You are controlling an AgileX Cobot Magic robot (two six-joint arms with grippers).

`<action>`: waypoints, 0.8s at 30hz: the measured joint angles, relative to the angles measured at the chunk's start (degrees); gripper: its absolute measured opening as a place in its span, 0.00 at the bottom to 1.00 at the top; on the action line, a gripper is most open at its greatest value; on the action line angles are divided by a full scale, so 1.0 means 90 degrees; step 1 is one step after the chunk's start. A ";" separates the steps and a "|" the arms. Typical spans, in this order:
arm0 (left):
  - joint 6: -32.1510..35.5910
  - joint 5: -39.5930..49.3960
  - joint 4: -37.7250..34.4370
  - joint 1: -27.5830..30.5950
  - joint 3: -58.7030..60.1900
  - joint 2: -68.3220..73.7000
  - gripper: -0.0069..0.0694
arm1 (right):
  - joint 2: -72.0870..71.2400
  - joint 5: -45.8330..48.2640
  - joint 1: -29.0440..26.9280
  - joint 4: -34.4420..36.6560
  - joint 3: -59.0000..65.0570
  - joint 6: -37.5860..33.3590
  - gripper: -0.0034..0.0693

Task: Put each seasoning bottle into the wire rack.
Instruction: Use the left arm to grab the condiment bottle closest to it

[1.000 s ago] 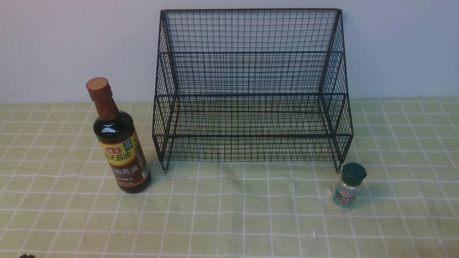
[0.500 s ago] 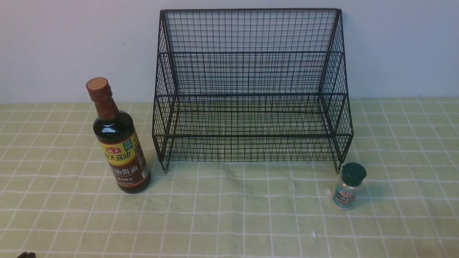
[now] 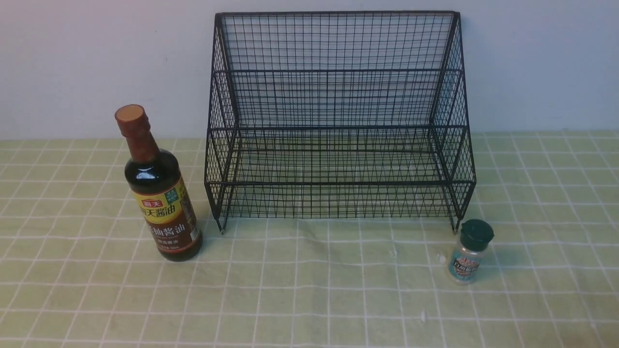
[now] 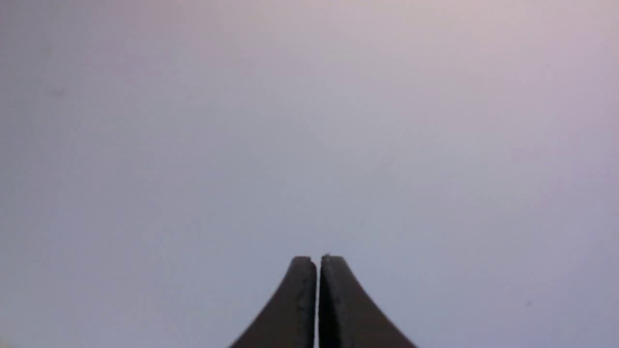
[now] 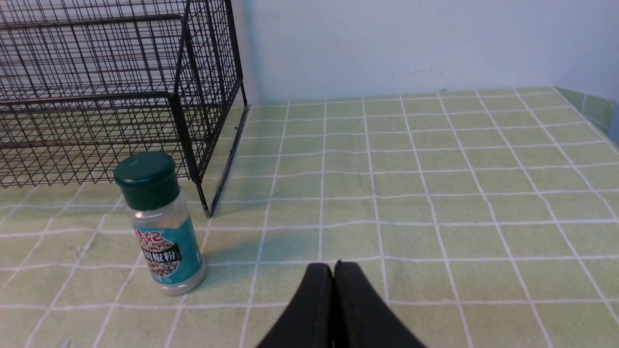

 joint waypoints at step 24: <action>0.0719 0.9381 0.2082 0.0000 -0.7827 0.7459 0.10 | 0.0000 0.0000 0.0000 0.0000 0.0000 0.0000 0.03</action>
